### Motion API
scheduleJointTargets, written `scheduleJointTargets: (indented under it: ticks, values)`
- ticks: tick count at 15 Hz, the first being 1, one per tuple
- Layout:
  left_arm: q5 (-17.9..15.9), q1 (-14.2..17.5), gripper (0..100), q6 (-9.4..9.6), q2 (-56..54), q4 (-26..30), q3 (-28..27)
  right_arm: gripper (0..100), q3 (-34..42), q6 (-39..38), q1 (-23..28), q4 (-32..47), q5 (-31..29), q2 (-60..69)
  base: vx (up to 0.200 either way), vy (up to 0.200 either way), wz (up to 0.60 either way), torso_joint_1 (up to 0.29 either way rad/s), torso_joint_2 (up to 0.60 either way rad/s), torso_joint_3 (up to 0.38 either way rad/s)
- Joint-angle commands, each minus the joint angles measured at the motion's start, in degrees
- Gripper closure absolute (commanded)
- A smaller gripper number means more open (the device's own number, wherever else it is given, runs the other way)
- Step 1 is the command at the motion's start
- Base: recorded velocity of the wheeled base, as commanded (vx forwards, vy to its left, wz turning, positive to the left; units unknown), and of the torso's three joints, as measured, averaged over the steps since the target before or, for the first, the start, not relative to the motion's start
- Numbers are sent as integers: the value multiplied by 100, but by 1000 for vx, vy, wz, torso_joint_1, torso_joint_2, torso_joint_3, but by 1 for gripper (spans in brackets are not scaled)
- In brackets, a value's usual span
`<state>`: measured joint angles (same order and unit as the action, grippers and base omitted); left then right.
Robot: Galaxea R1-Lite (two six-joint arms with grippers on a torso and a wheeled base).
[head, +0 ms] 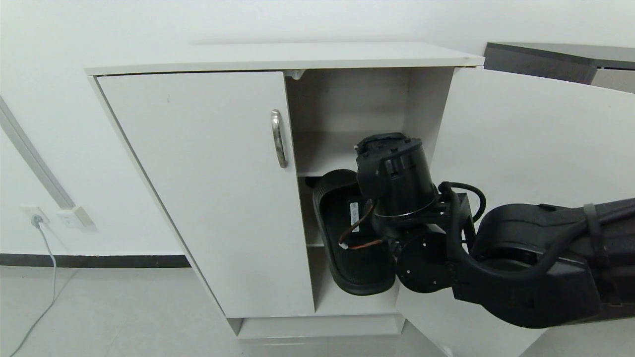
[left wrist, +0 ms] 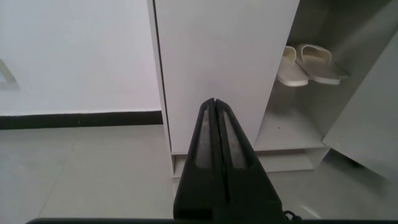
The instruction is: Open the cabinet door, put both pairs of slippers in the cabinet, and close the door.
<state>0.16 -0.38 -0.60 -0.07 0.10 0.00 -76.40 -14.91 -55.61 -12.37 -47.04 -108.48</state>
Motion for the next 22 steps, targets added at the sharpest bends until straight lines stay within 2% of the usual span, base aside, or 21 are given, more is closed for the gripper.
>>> scheduleJointTargets:
  ticks: [1, 2, 9, 20, 22]
  values:
    - [2, 3, 100, -2, 7, -1, 0, 100, -244, -91, 51, 156, 2, 3, 0, 0, 0, 0, 0, 0]
    - [2, -6, 100, -2, 7, -1, 0, 100, -358, -188, 51, 367, 11, -15, 0, 0, 0, 0, 0, 0]
    - [2, 3, 100, -2, 7, -1, 0, 100, -349, -197, 42, 350, 2, -138, 0, 0, 0, 0, 0, 0]
    - [2, 3, 100, 7, 7, -1, 0, 100, -367, -188, 51, 350, 2, -173, 200, 0, 0, 2, 1, 2]
    - [2, -6, 100, -2, 7, -1, 0, 100, -367, -179, 51, 341, 2, -226, 0, 0, 0, 0, 0, 0]
